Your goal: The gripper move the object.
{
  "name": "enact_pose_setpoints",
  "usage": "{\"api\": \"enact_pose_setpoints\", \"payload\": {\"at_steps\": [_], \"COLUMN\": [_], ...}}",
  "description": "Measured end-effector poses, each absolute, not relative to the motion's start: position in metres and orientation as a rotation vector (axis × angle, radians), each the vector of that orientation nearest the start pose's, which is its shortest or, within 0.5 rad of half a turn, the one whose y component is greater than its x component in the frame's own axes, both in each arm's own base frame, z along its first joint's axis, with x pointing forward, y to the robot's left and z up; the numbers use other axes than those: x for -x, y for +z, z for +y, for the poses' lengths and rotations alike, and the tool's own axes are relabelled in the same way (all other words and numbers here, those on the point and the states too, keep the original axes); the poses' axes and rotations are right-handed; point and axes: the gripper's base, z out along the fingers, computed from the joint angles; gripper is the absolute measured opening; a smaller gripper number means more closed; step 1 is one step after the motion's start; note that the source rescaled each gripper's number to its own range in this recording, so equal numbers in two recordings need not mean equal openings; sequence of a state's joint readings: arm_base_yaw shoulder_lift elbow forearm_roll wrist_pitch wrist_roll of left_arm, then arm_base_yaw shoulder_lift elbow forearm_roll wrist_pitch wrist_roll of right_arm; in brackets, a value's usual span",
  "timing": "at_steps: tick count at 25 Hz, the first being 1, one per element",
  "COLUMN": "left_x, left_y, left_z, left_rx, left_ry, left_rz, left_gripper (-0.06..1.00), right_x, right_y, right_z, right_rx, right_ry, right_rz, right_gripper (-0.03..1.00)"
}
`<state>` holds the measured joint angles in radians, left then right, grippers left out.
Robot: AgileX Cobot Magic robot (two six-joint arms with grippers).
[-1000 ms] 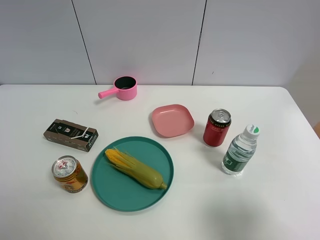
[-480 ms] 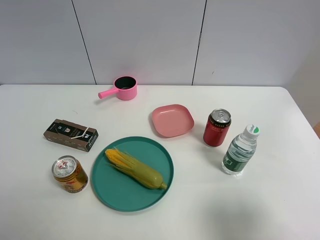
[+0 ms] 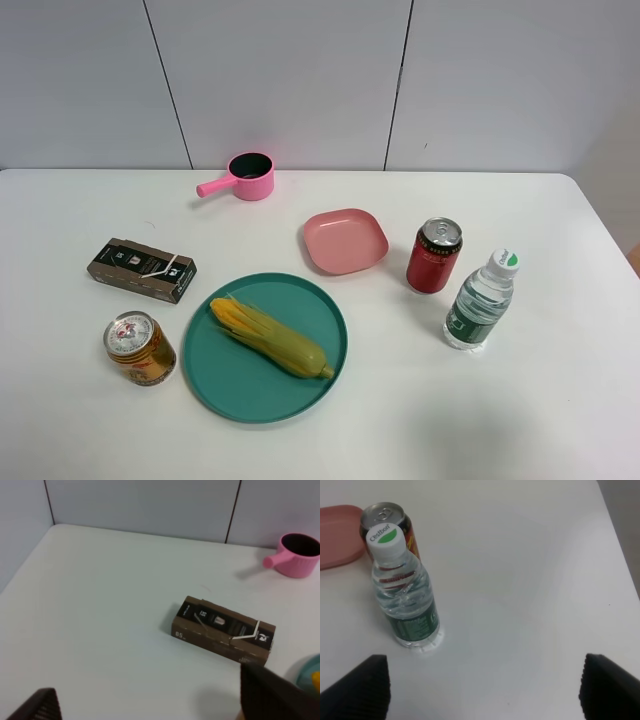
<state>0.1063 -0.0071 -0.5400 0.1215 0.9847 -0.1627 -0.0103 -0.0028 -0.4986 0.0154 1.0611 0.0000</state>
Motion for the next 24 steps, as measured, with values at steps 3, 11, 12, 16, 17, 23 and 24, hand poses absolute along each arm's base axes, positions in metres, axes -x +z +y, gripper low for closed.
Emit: {"api": "enact_pose_setpoints", "payload": {"at_steps": [3, 11, 12, 16, 17, 23, 24], "left_x": [0.010, 0.008, 0.008, 0.008, 0.008, 0.007, 0.007], "left_y": [0.293, 0.281, 0.281, 0.281, 0.281, 0.281, 0.281], "left_z": [0.007, 0.007, 0.007, 0.007, 0.007, 0.008, 0.008], "left_rx": [0.264, 0.275, 0.275, 0.272, 0.263, 0.187, 0.182], "left_ry": [0.084, 0.085, 0.085, 0.082, 0.076, 0.028, 0.025], "left_rz": [1.921, 1.997, 1.997, 1.997, 1.998, 2.006, 2.007], "left_gripper": [0.49, 0.49, 0.49, 0.49, 0.49, 0.49, 0.49], "right_x": [0.005, 0.005, 0.005, 0.005, 0.005, 0.005, 0.005], "right_y": [0.277, 0.277, 0.277, 0.277, 0.277, 0.277, 0.277], "right_z": [0.001, 0.001, 0.001, 0.001, 0.001, 0.001, 0.001], "right_rx": [-0.010, -0.010, -0.010, -0.010, -0.010, -0.010, -0.010], "right_ry": [0.012, 0.012, 0.012, 0.012, 0.012, 0.012, 0.012], "right_rz": [2.043, 2.043, 2.043, 2.043, 2.043, 2.043, 2.043], "right_gripper": [1.00, 1.00, 1.00, 1.00, 1.00, 1.00, 1.00]}}
